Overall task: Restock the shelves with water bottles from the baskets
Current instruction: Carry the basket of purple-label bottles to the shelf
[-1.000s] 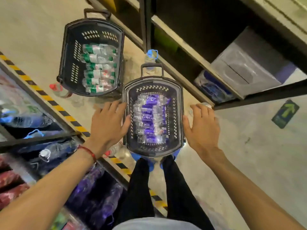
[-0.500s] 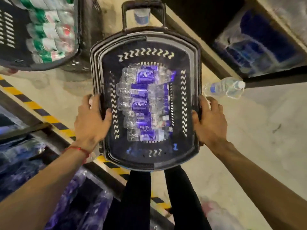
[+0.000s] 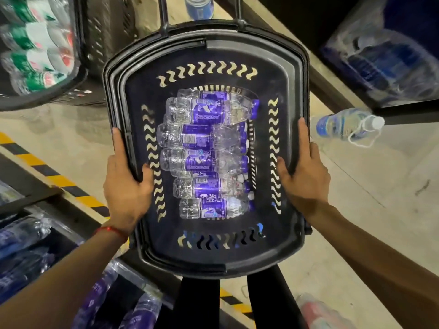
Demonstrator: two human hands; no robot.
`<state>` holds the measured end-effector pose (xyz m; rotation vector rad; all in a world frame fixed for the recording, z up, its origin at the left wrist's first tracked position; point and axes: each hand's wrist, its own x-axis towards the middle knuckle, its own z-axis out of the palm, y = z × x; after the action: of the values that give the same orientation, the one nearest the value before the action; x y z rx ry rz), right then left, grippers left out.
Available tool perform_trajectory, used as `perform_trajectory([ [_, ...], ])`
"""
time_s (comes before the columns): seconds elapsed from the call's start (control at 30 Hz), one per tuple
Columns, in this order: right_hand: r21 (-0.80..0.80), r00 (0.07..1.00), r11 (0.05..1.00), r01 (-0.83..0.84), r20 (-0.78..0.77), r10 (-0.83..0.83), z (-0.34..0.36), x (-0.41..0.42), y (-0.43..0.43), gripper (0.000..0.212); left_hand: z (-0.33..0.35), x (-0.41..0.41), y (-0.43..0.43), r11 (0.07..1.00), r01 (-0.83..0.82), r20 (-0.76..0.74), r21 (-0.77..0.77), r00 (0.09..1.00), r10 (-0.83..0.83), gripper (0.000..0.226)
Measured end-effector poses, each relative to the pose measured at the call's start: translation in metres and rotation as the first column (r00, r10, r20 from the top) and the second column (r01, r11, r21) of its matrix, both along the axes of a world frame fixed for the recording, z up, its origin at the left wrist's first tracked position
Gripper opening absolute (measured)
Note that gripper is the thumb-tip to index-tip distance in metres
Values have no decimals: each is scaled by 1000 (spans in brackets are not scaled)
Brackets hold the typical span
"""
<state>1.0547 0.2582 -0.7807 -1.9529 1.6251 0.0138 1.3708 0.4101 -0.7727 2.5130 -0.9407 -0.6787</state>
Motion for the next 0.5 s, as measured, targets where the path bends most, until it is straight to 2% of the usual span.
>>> perform_trajectory([
  [0.27,-38,996,999,20,-82,-23,-3,3,0,91,-7,7,2,997,32,-48,-74,998,-35,92],
  [0.4,9,993,1000,28,-117,-27,5,3,-3,97,1,9,-5,998,55,-54,-6,997,-55,101],
  [0.5,43,997,999,33,-77,-29,15,5,-3,96,6,19,-6,997,81,-114,15,990,-79,106],
])
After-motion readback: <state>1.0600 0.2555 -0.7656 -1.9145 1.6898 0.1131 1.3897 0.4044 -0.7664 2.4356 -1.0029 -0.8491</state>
